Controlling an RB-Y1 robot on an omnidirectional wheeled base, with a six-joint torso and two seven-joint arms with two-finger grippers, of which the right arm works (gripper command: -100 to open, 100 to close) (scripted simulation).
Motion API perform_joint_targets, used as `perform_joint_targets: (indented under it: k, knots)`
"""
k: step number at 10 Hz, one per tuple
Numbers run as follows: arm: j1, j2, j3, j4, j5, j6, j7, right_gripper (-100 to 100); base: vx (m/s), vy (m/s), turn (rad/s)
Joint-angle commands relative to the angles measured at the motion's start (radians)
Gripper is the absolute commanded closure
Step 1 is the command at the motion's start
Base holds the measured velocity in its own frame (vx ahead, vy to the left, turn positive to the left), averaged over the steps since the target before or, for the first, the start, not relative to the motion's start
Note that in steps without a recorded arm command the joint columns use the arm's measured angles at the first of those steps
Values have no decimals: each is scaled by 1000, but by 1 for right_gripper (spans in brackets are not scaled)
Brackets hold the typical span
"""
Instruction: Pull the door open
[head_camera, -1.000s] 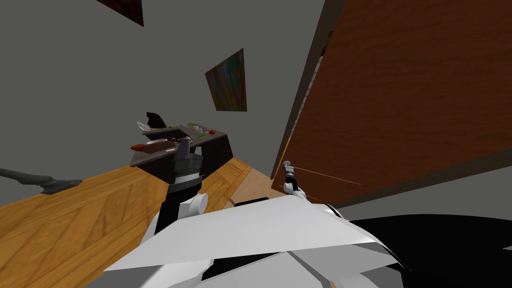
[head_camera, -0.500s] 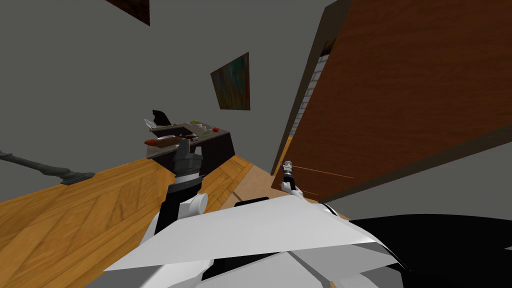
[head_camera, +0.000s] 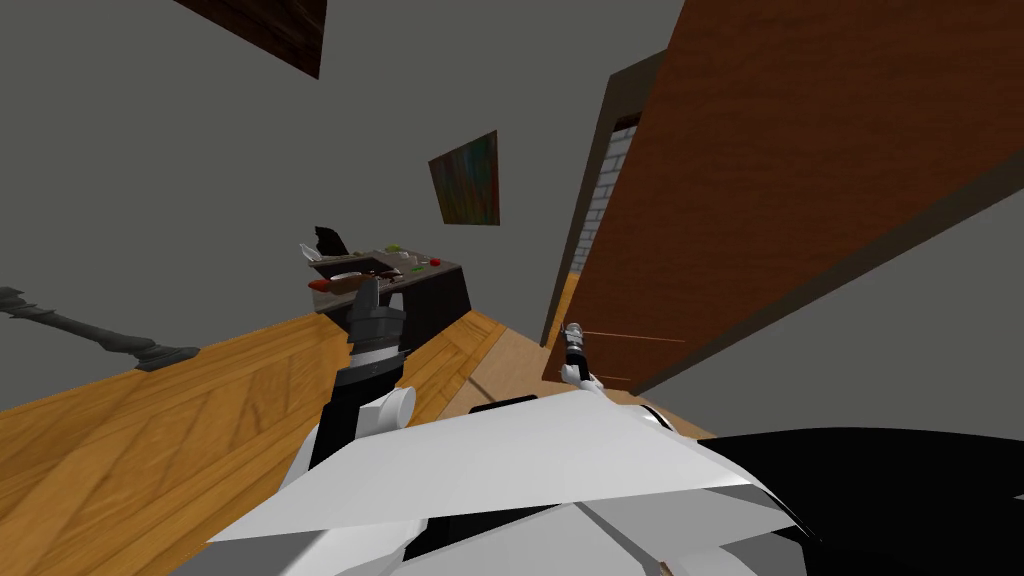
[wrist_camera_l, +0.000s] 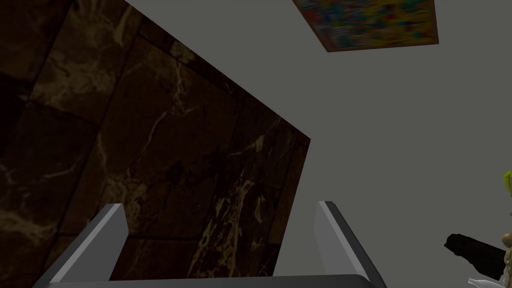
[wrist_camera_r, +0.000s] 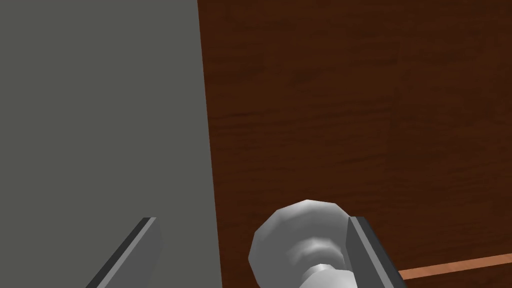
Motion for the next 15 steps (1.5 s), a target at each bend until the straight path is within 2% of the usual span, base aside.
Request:
perform_joint_targets:
  k: [1, 3, 4, 5, 6, 7, 10, 11, 12, 13, 14, 15]
  knots:
    - [19, 7, 3, 3, 4, -31, -5, -100, -7, -13, 27]
    - [19, 7, 3, 3, 4, -31, -5, -100, 17, -26, 12]
    - [46, 17, 8, 8, 10, -75, -12, -100, 41, -49, 36]
    - [56, 20, 10, 10, 12, -92, -15, -100, 41, -78, 30]
    - [56, 20, 10, 10, 12, -92, -15, -100, 22, -43, 27]
    - [66, 24, 12, 12, 14, -108, -17, -100, 17, -23, 9]
    - [66, 24, 12, 12, 14, -108, -17, -100, 5, -5, 3]
    - [75, 27, 13, 14, 16, -124, -20, -100, 3, -17, -1]
    - [75, 27, 13, 14, 16, -124, -20, -100, 5, -16, 2]
    - [93, 34, 16, 17, 20, -153, -25, -100, 23, -37, 34]
    - [100, 36, 18, 18, 21, -164, -26, -100, 32, -41, 24]
    - [100, 36, 18, 18, 21, -164, -26, -100, 19, -22, 5]
